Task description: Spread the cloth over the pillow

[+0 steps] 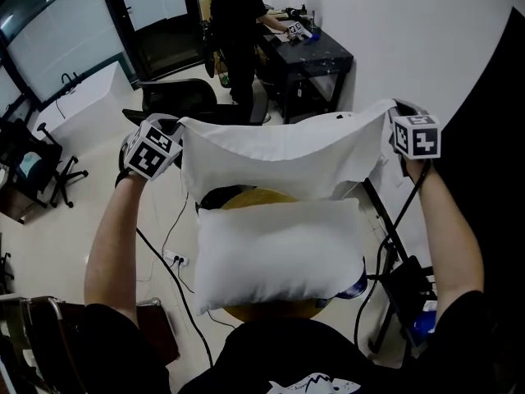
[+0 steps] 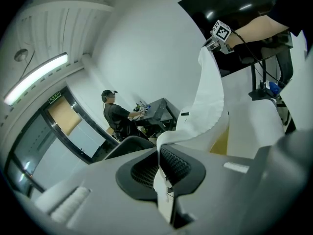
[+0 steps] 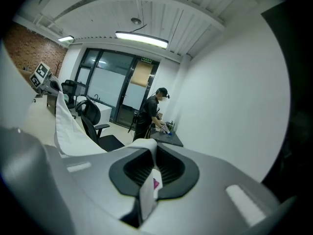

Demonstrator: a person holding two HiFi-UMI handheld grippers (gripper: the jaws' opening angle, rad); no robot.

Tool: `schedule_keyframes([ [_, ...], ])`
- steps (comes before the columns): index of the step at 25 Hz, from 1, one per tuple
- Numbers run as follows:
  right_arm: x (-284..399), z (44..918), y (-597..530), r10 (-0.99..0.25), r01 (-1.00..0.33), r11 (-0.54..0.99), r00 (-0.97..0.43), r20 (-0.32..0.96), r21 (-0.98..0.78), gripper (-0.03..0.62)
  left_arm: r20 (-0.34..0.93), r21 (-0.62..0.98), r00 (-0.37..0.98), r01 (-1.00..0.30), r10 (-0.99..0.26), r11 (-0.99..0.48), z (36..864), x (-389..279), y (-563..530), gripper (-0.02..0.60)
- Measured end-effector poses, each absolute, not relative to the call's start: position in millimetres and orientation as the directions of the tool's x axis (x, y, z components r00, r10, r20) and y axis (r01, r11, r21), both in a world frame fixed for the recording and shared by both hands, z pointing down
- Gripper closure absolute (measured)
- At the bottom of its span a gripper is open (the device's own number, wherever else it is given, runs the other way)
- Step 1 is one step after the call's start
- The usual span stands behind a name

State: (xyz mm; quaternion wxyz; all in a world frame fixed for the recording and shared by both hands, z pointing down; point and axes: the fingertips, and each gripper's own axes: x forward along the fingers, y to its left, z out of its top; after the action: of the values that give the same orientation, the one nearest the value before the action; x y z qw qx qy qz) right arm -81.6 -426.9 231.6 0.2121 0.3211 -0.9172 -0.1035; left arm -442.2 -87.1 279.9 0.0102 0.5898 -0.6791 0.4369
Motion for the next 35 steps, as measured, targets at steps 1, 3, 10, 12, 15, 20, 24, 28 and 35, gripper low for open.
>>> schedule_keyframes([
  [1, -80.0, 236.6, -425.0, -0.626, -0.539, 0.778, -0.709, 0.327, 0.322, 0.585, 0.530, -0.578, -0.301, -0.812, -0.793, -0.078, 283.9, -439.3, -84.1, 0.589],
  [3, -75.5, 245.7, -420.0, -0.613, -0.528, 0.789, -0.718, 0.330, 0.314, 0.585, 0.526, -0.572, -0.297, -0.817, -0.797, -0.072, 291.6, -432.6, -76.2, 0.589],
  [10, -44.2, 267.2, -395.3, -0.590, -0.539, 0.807, -0.742, 0.317, 0.240, 0.585, 0.500, -0.572, -0.288, -0.818, -0.816, -0.062, 311.3, -397.2, -40.0, 0.589],
  [12, -31.5, 270.8, -384.0, -0.581, -0.541, 0.814, -0.754, 0.306, 0.212, 0.585, 0.495, -0.577, -0.281, -0.813, -0.822, -0.070, 313.1, -383.1, -26.8, 0.589],
  [15, -10.4, 273.0, -367.6, -0.572, -0.544, 0.820, -0.767, 0.290, 0.178, 0.585, 0.488, -0.592, -0.274, -0.802, -0.829, -0.083, 313.8, -362.9, -5.5, 0.589],
  [20, 27.8, 286.4, -341.9, -0.572, -0.563, 0.818, -0.771, 0.280, 0.119, 0.585, 0.475, -0.601, -0.282, -0.796, -0.834, -0.073, 319.3, -331.1, 25.5, 0.589],
  [24, 57.4, 300.2, -321.1, -0.577, -0.586, 0.808, -0.768, 0.279, 0.061, 0.585, 0.460, -0.609, -0.298, -0.792, -0.836, -0.053, 323.5, -306.6, 51.0, 0.589],
  [28, 77.7, 305.0, -304.8, -0.582, -0.599, 0.800, -0.763, 0.282, 0.031, 0.585, 0.440, -0.613, -0.320, -0.790, -0.839, -0.019, 317.8, -291.3, 71.2, 0.589],
  [35, 102.5, 301.0, -287.2, -0.593, -0.614, 0.789, -0.759, 0.269, 0.008, 0.585, 0.392, -0.625, -0.347, -0.780, -0.852, 0.031, 295.0, -266.3, 88.3, 0.589],
])
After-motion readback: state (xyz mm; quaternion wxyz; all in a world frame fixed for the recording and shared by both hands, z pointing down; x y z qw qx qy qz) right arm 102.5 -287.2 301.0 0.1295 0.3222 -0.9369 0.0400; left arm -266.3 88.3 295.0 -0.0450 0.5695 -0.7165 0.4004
